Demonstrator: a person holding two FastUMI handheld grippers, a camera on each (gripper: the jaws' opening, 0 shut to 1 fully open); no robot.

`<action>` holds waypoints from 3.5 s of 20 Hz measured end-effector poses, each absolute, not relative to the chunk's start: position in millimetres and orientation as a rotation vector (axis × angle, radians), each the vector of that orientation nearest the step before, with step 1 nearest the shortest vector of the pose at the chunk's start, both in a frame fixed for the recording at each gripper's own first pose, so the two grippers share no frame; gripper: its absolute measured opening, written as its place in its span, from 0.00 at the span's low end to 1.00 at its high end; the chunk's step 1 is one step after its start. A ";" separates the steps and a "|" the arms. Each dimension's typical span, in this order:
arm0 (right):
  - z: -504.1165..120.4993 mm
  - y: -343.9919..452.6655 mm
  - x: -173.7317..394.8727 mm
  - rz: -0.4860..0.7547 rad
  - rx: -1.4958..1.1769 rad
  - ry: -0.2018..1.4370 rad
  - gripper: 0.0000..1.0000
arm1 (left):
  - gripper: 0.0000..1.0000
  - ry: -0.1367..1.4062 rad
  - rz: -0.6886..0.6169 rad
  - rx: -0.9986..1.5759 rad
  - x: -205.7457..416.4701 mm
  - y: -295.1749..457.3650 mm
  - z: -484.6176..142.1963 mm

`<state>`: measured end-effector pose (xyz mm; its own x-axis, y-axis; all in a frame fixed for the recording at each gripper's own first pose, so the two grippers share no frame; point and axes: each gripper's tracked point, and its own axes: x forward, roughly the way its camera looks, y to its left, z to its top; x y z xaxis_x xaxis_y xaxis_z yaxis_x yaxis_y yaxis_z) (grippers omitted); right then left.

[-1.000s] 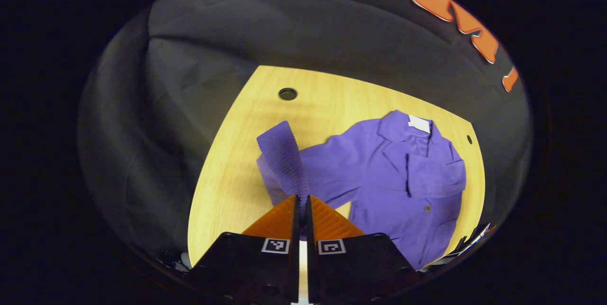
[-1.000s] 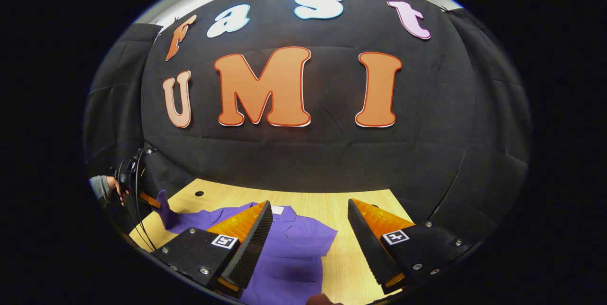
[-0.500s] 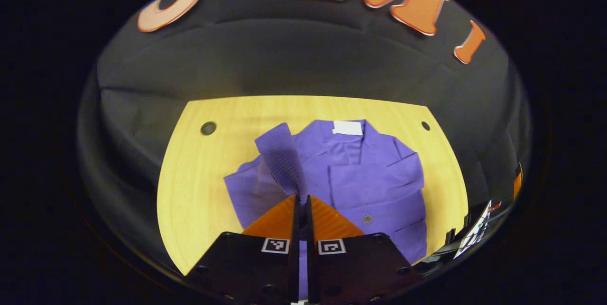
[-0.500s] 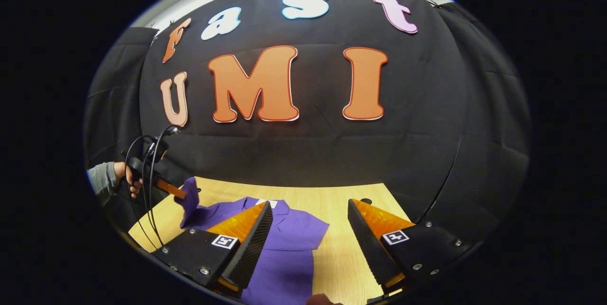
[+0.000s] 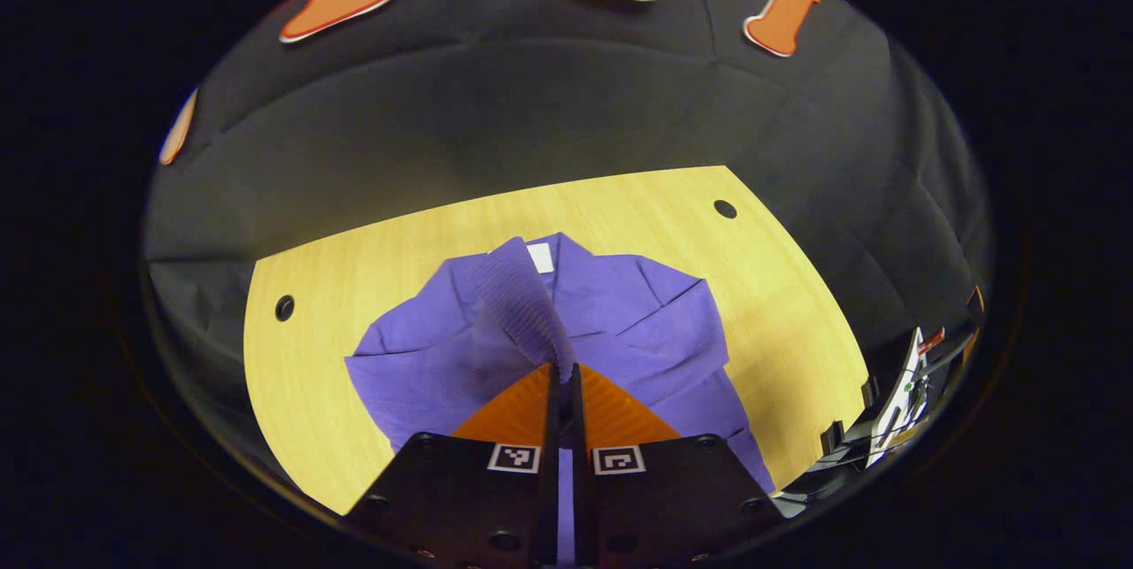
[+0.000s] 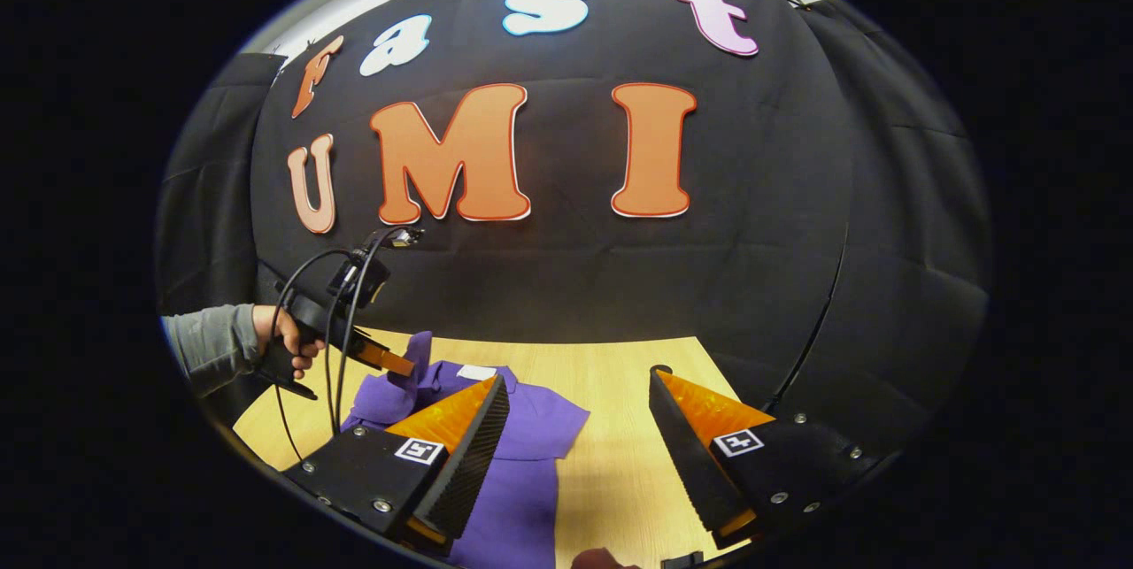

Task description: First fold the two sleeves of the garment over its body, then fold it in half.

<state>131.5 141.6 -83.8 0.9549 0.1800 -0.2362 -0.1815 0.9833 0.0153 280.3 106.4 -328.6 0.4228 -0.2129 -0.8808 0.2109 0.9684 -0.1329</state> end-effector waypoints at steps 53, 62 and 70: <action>-320.9 163.2 14.8 0.252 -0.089 0.892 0.95 | 0.94 1.024 0.127 -0.014 -48.3 280.7 -363.6; -402.8 152.0 -46.0 0.211 -0.074 1.225 0.95 | 1.00 1.397 0.117 -0.069 -99.2 284.4 -436.5; -422.2 156.7 -63.5 0.205 -0.124 1.341 0.87 | 0.99 1.526 0.146 -0.168 -107.9 289.6 -469.5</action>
